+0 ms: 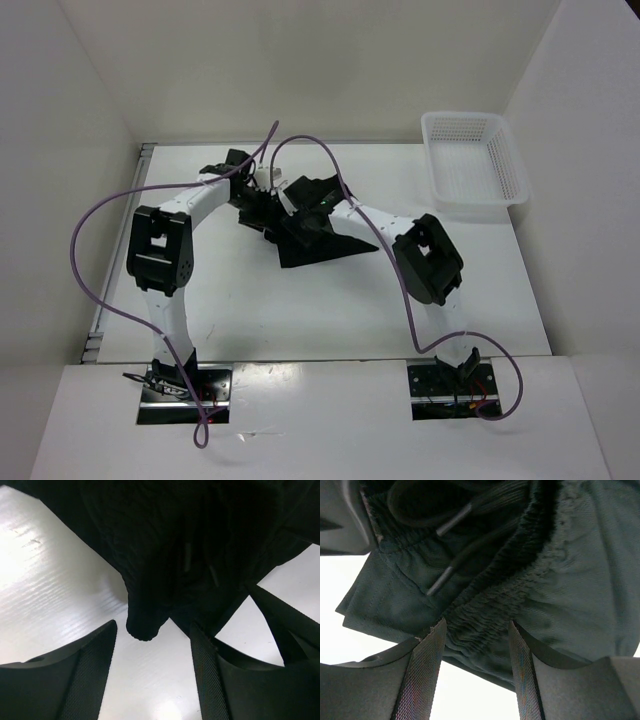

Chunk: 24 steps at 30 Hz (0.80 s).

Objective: Fold and stack the shorts
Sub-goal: Fold the shorts

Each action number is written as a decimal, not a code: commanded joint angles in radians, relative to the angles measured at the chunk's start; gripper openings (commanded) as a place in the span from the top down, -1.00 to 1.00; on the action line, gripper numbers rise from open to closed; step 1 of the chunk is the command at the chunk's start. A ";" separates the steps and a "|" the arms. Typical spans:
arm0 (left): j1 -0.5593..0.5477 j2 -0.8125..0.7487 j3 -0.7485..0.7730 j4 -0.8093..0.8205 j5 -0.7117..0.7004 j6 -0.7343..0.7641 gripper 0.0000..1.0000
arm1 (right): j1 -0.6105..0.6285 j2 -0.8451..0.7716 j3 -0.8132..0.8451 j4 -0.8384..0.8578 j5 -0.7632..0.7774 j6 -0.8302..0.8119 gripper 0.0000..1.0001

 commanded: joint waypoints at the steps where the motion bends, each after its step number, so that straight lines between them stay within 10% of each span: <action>1: 0.005 0.007 -0.020 0.009 0.055 0.022 -0.26 | 0.008 0.004 0.043 0.023 -0.026 0.043 -0.17; 13: -0.004 0.073 -0.029 0.009 0.084 0.022 0.23 | 0.008 0.056 0.062 0.012 0.026 0.147 -0.22; 24: -0.004 0.082 -0.020 0.009 0.102 0.022 0.52 | 0.008 0.093 0.053 0.032 0.130 0.149 0.48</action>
